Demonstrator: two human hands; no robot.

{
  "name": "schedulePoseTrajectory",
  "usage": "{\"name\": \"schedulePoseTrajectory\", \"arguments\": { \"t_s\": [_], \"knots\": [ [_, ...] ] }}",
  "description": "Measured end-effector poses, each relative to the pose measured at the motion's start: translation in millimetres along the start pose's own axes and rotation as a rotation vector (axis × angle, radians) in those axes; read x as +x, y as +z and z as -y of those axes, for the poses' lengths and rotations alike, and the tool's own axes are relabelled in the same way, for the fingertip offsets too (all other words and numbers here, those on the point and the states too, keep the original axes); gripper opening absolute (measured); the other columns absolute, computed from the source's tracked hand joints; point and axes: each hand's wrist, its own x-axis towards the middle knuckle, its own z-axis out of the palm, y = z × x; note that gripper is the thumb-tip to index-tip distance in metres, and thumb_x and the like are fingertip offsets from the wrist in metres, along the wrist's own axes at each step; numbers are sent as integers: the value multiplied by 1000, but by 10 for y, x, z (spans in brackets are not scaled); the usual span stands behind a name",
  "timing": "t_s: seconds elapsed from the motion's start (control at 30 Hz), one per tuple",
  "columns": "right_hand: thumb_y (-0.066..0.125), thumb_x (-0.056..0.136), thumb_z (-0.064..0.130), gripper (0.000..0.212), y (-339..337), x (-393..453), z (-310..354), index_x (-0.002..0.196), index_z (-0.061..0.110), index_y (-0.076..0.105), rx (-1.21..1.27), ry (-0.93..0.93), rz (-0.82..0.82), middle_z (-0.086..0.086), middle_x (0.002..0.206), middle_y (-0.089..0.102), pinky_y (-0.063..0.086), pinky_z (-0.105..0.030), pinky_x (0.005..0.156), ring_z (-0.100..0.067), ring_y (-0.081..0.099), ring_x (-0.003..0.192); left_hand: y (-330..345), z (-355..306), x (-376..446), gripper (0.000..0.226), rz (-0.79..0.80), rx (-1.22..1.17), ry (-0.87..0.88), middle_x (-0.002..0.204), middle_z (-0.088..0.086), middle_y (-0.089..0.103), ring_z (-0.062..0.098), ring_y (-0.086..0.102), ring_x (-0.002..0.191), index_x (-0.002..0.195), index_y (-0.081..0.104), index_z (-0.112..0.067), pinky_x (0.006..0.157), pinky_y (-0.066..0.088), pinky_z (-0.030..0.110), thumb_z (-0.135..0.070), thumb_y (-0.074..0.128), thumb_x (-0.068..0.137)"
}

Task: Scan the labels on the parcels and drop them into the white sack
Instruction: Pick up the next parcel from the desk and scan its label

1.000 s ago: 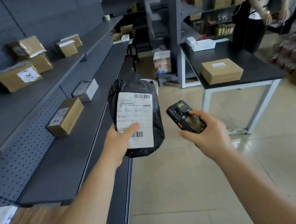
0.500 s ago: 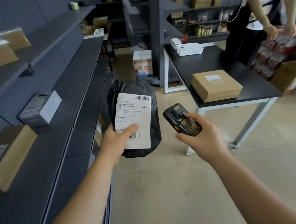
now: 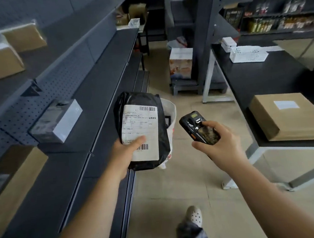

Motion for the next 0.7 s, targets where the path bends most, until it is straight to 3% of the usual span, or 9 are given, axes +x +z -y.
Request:
{"name": "schedulePoseTrajectory", "arguments": {
  "t_s": [0.23, 0.43, 0.7],
  "knots": [
    [87, 69, 32, 59, 339, 1380, -267, 122, 37, 62, 17, 5, 65, 27, 96, 54, 47, -27, 79, -3, 56, 88, 171, -119, 1280, 26, -69, 62, -50, 102, 2, 76, 23, 73, 96, 107, 72, -20, 91, 55, 49, -18, 77, 82],
    [86, 68, 39, 61, 495, 2496, -410, 124, 38, 61, -14, 22, 97, 15, 110, 63, 48, -27, 80, -10, 59, 98, 449, -270, 2326, 30, -107, 120, -102, 100, 2, 77, 23, 74, 93, 109, 71, -20, 86, 58, 47, -20, 79, 80],
    [86, 66, 39, 61, 1039, 3363, -688, 122, 37, 62, -42, 128, 145, 12, 116, 64, 49, -28, 82, -10, 59, 100, 606, -39, 3426, 24, -16, 181, -212, 101, -3, 76, 17, 73, 93, 105, 69, -26, 82, 59, 39, -16, 76, 84]
  ]
}}
